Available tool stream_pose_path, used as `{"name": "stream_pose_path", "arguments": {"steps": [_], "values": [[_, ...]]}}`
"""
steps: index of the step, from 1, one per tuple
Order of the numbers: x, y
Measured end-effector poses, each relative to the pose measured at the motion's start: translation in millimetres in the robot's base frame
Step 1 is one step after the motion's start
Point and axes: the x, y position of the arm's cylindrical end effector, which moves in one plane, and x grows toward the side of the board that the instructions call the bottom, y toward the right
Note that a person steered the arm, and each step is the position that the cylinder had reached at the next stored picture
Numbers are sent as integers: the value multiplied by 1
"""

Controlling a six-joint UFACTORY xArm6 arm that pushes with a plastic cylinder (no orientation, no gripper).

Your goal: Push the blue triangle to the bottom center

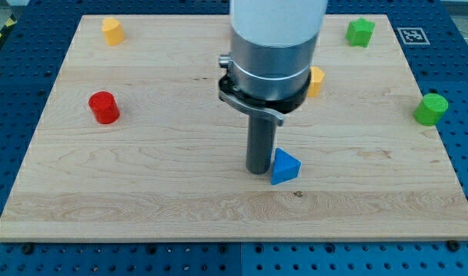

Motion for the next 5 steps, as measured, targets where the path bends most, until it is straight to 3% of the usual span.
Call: {"name": "stream_pose_path", "arguments": {"steps": [1,2,3,5], "values": [[-36,-8],[-67,29],[-47,67],[9,56]]}}
